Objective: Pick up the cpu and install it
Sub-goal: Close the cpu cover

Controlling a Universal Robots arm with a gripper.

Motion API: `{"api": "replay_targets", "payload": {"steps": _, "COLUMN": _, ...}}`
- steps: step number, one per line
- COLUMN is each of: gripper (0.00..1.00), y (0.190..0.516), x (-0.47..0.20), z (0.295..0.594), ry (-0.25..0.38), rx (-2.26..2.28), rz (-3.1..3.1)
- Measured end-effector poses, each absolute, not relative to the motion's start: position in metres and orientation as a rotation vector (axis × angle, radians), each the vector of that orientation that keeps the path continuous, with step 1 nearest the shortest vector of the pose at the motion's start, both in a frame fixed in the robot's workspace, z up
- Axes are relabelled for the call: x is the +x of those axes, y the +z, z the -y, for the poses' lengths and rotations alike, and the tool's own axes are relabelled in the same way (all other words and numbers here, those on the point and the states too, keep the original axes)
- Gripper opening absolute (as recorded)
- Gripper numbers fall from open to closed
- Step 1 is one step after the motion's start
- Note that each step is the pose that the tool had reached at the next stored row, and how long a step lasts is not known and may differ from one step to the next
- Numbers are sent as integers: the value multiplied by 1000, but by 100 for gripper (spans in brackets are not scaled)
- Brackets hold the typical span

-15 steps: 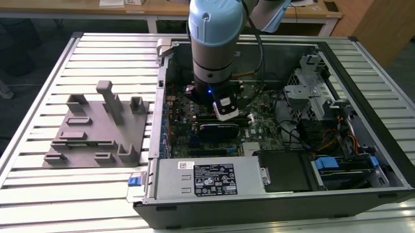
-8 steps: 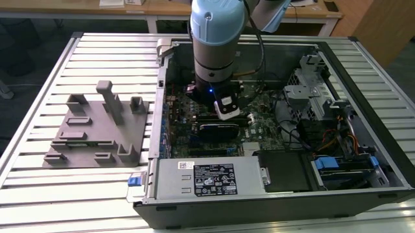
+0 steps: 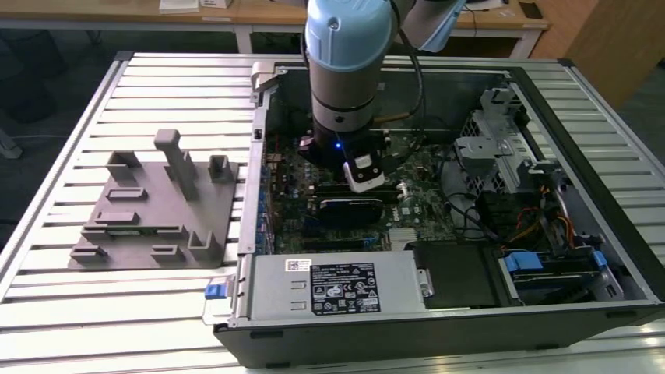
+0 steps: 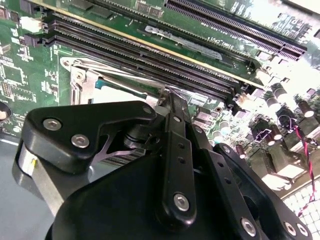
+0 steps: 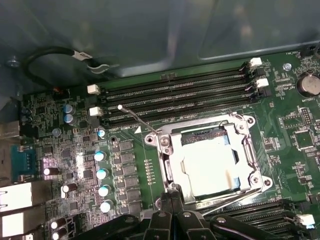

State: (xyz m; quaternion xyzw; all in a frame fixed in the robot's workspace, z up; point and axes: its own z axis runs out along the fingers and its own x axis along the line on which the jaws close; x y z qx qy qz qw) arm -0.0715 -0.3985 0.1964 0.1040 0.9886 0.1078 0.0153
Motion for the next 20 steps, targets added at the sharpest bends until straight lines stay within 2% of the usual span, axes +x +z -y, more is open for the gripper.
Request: {"api": "replay_targets", "payload": {"steps": 20, "gripper": 11, "y": 205, "x": -68, "z": 396, "ry": 326, "rx": 323, "rz": -3076}}
